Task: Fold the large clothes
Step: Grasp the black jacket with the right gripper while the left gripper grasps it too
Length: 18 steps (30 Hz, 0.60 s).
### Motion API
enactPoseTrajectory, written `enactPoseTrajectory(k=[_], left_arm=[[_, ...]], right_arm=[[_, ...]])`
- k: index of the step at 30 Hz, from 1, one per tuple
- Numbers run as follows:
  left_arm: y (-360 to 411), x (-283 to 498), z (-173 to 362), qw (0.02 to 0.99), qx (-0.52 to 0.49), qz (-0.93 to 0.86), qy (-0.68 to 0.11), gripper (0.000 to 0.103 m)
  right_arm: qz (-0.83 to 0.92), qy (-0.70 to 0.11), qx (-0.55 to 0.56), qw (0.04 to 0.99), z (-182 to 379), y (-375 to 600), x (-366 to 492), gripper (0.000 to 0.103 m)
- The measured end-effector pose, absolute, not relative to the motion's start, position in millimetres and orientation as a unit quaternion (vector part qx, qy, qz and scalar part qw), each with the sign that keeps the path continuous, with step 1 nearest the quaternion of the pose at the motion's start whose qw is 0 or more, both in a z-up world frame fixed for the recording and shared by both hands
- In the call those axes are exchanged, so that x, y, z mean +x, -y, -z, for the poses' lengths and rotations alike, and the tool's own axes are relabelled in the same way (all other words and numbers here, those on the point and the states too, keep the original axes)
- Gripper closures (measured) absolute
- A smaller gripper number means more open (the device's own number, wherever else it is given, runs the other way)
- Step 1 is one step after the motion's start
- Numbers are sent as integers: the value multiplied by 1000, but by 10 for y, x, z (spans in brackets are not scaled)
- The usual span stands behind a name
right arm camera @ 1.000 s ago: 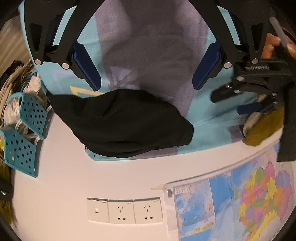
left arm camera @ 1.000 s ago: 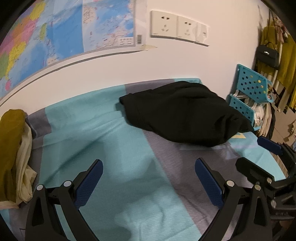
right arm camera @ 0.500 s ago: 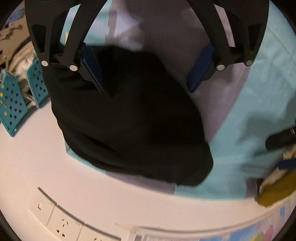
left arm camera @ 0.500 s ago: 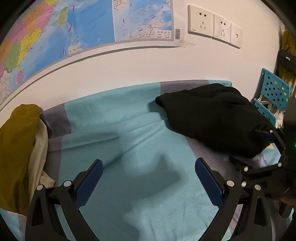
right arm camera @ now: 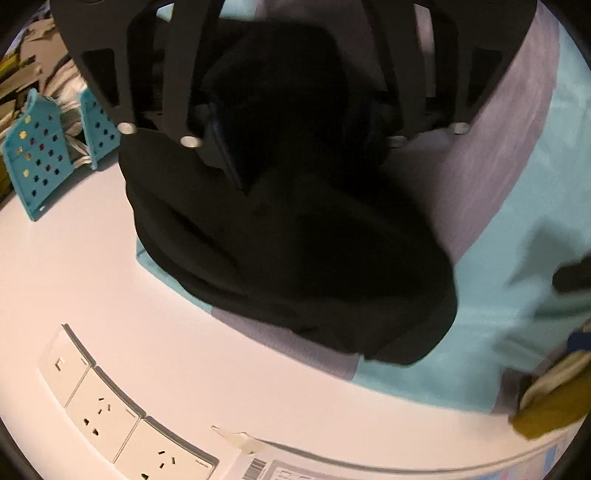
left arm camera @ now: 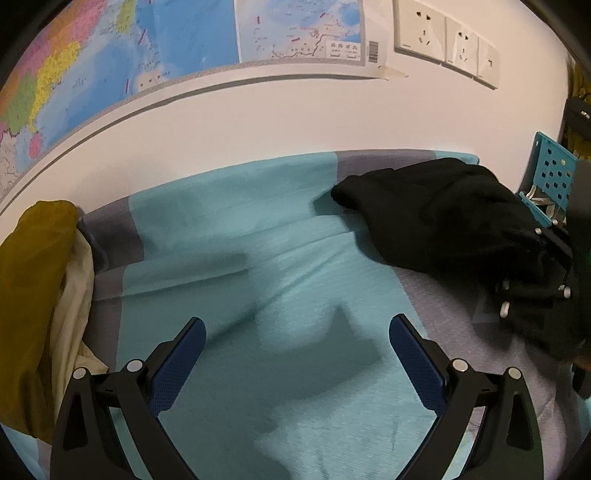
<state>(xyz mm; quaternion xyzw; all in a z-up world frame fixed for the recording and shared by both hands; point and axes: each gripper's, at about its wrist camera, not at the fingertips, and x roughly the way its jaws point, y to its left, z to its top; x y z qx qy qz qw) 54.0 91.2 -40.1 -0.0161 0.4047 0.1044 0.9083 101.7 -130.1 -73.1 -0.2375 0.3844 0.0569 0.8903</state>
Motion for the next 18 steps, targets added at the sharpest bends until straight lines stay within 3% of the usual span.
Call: enactPoseTrajectory(k=[1, 4, 10, 18], left_arm=[[-921, 548, 412, 908, -15, -106, -406, 7], [-983, 595, 439, 907, -13, -108, -406, 7], [-920, 853, 340, 927, 36, -71, -367, 7], [-281, 1289, 124, 960, 82, 66, -259, 7]], right_arm=[[-68, -385, -224, 893, 678, 1346, 1078, 100], [-83, -345, -175, 918, 319, 1459, 1049, 100], [-61, -222, -70, 971, -1063, 2170, 910, 100], [-31, -198, -5, 980, -1641, 2908, 775, 100]])
